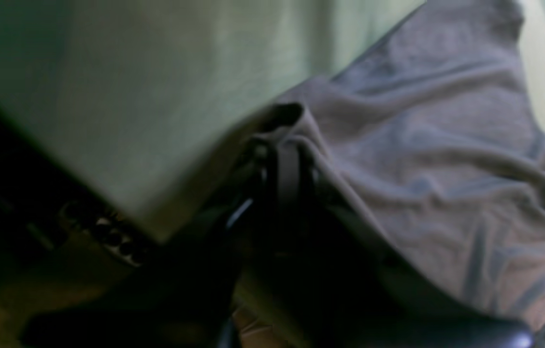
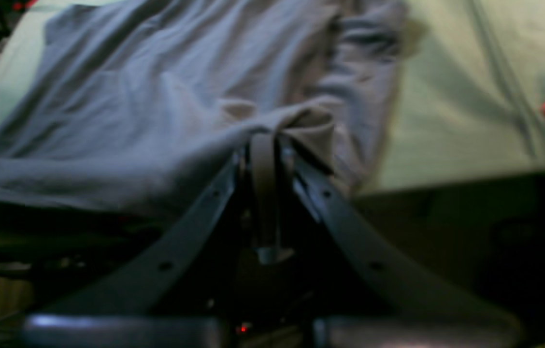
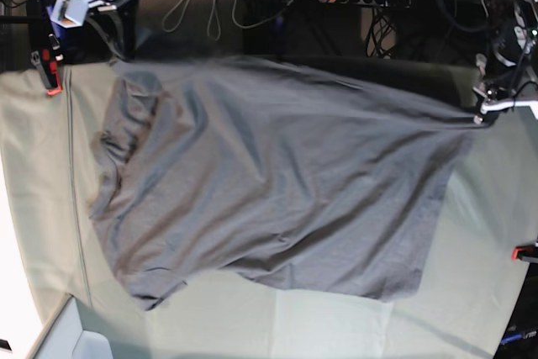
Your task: Layout the t-shirt on the table in an organized manner, then fold the t-shirt properly
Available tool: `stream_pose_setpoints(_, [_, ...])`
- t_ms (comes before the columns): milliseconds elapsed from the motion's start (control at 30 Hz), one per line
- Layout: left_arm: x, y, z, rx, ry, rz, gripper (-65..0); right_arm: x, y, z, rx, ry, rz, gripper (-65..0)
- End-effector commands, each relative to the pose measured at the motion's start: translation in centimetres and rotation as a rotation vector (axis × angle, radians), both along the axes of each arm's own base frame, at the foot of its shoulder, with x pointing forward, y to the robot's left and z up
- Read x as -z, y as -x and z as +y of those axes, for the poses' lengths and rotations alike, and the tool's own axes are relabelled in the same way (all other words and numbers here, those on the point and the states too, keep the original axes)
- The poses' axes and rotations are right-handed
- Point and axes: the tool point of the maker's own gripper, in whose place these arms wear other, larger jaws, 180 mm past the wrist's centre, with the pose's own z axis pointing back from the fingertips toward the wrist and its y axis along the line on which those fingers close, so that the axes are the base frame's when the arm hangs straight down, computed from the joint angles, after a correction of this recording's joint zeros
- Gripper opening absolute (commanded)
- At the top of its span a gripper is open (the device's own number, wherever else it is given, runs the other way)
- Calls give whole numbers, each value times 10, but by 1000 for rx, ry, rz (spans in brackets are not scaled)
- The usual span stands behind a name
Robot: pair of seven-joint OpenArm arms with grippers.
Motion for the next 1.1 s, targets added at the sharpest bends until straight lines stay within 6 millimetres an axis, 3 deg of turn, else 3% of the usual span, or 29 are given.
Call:
stream_pose_setpoints(0, [-19, -16, 5, 4, -28, -64, -650, -12, -8, -1, 4, -6, -59, -650])
stream_pose_setpoints(367, [-45, -52, 4, 13, -33, -158, -650, -11, -42, 0, -60, 26, -44, -650])
stream_pose_setpoints(733, [-50, -59, 4, 27, -44, -173, -650, -28, -71, -15, -84, 104, -69, -650])
stream_pose_setpoints(967, [-90, -108, -4, 51, -39, -299, -650, -49, -135, -24, -171, 214, -75, -650])
stream_pose_setpoints(1067, [-126, -146, -19, 131, -106, -370, -650, -69, -177, -32, -206, 285, -81, -650])
